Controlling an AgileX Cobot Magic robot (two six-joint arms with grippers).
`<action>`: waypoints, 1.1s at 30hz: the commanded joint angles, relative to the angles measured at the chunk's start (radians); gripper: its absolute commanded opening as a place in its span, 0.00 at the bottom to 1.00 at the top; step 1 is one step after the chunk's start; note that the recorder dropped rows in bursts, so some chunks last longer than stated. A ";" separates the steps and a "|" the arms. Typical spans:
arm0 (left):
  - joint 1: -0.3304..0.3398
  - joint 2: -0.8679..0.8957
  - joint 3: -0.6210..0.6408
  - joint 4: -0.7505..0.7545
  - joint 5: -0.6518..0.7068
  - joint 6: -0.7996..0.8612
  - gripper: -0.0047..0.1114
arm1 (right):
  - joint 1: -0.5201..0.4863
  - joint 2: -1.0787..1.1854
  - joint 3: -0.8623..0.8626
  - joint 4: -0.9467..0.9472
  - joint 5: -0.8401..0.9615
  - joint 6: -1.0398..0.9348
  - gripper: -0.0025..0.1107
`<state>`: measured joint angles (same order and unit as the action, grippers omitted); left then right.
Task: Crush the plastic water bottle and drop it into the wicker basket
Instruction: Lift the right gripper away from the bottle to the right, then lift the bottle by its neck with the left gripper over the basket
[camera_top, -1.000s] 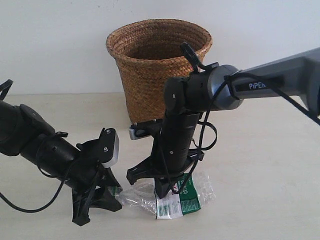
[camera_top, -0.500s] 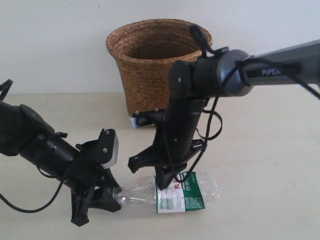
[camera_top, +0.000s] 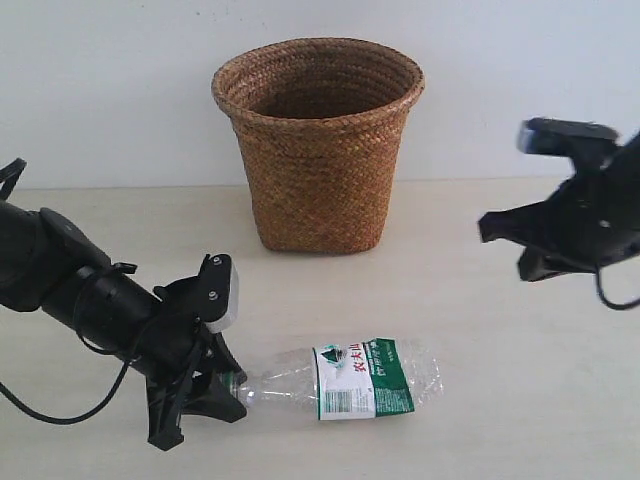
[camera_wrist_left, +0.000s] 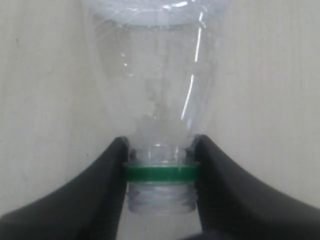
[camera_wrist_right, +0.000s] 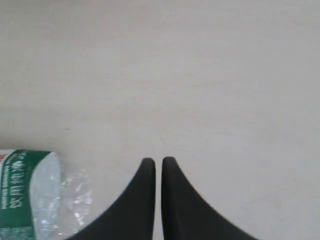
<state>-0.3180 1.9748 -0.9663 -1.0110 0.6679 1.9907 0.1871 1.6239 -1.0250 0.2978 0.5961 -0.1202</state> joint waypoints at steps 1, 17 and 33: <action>-0.006 -0.005 0.000 -0.014 0.007 -0.015 0.08 | -0.100 -0.268 0.241 0.002 -0.254 -0.001 0.02; -0.006 -0.032 0.000 -0.014 0.008 -0.027 0.08 | -0.097 -1.256 0.674 0.007 -0.554 0.015 0.02; -0.006 -0.201 0.000 -0.024 0.040 -0.121 0.08 | -0.097 -1.452 0.791 0.028 -0.311 -0.026 0.02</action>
<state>-0.3180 1.8198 -0.9641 -1.0172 0.6809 1.9251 0.0938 0.1799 -0.2638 0.3043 0.3196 -0.1518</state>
